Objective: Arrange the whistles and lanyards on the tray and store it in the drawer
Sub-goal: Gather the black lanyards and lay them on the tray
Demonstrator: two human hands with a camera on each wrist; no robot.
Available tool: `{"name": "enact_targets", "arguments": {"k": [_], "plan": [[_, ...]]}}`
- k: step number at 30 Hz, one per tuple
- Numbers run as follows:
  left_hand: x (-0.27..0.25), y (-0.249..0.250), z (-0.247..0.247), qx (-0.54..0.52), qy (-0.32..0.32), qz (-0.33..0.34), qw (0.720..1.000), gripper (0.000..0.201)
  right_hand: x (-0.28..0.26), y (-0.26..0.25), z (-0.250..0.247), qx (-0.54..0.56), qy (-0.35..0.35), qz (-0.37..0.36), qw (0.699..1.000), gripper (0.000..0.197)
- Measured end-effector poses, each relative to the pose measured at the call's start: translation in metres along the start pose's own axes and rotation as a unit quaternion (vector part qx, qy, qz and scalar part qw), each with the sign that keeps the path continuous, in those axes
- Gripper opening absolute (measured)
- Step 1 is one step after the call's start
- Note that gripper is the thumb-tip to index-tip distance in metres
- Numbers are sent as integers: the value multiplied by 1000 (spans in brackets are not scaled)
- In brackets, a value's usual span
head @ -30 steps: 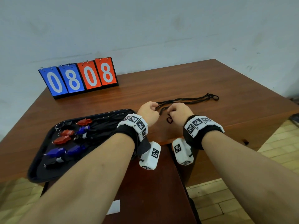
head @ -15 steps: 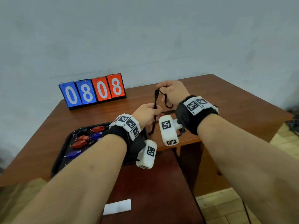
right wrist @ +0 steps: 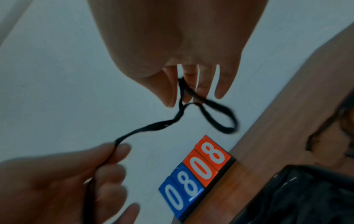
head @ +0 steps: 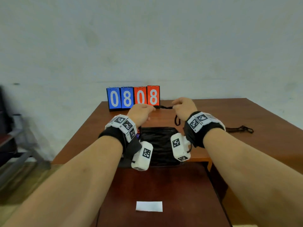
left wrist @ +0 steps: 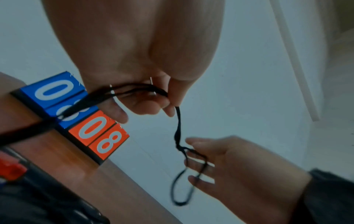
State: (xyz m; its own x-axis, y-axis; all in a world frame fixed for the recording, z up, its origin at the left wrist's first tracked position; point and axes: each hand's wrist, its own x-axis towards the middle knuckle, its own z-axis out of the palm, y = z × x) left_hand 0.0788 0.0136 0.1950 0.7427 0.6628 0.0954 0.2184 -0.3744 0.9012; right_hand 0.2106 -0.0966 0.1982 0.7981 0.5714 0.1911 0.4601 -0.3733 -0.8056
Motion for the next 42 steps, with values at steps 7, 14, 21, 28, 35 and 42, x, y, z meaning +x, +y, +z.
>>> {"name": "enact_targets", "arguments": {"k": [7,14,21,28,35,42], "plan": [[-3,-6,-29,107,26,57,992,27,-16,-49,49,-52,-132,-108,984,42],[-1,-10,-29,96,33,61,993,24,-15,-45,53,-108,-131,-121,978,16],[3,-11,-21,133,27,51,989,25,-3,-21,36,-78,-105,-30,991,18],[5,-7,-3,119,12,66,991,23,-14,-24,29,-71,-111,-67,989,15],[8,-4,2,36,-13,8,999,14,-8,-19,23,-41,-91,-67,993,31],[7,-12,6,-16,-157,-36,987,10,-3,-13,17,167,-79,15,983,24]]}}
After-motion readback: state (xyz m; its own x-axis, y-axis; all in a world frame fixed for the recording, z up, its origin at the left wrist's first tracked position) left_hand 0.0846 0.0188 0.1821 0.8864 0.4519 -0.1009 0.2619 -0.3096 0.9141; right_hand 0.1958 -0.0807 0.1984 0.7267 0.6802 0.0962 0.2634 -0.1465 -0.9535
